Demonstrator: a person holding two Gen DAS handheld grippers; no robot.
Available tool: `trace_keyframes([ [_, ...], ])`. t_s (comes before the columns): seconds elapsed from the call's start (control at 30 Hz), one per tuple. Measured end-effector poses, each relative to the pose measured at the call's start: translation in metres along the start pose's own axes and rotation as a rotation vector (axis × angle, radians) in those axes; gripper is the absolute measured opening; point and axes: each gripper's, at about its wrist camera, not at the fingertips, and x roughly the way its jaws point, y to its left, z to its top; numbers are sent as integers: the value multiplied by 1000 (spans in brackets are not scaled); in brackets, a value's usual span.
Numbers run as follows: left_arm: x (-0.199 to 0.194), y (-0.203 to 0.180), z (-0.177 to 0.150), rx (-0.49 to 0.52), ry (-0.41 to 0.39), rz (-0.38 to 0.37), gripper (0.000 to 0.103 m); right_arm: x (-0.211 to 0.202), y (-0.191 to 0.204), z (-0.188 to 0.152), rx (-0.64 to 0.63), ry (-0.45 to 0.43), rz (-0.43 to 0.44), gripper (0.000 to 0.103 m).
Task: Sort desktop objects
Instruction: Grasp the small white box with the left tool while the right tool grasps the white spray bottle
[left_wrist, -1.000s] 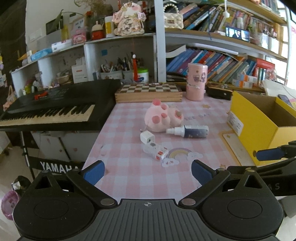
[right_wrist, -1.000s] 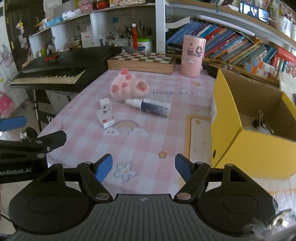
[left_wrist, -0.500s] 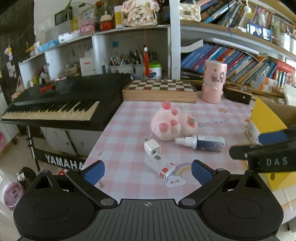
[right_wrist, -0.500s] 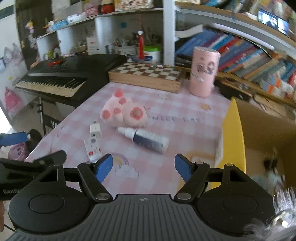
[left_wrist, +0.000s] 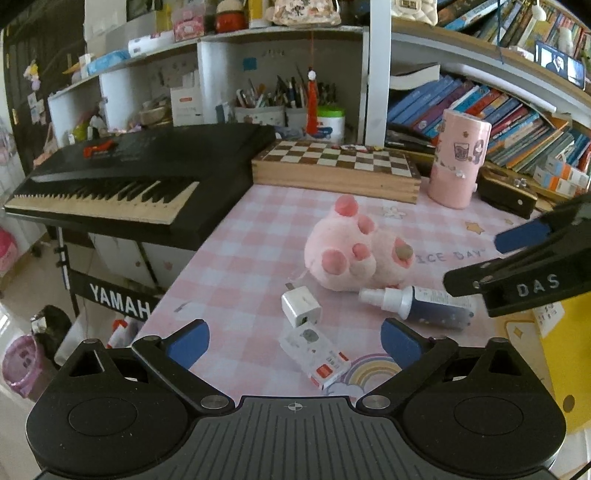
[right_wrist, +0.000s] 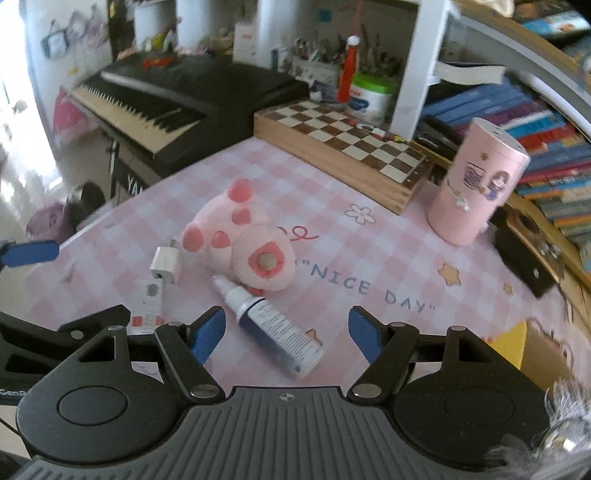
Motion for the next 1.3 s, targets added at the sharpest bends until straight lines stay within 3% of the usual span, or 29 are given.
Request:
trace_keyframes([
  [0.2, 20, -15, 2, 44, 26, 9, 89, 27, -2, 9, -50, 63, 45, 68],
  [0.27, 28, -19, 2, 53, 52, 9, 85, 34, -2, 10, -67, 80, 58, 62],
  [0.43, 52, -22, -2, 36, 123, 22, 76, 52, 0, 9, -106, 134, 86, 60],
  [0.53, 67, -17, -5, -5, 171, 37, 66, 63, -2, 9, -103, 168, 98, 60],
  [0.6, 66, -13, -5, -24, 165, 27, 51, 68, -4, 9, -93, 186, 112, 59],
  [0.73, 59, -9, -6, -5, 166, 6, 30, 74, -5, 8, -69, 221, 153, 48],
  [0.87, 52, -4, -11, -2, 181, 2, 29, 71, -2, 6, -84, 219, 175, 42],
  [1.2, 52, -7, -13, 6, 178, 6, 29, 75, 1, -3, -51, 240, 149, 42],
  [1.3, 52, -6, -13, 3, 184, -3, 28, 73, 3, -5, -48, 226, 148, 33],
])
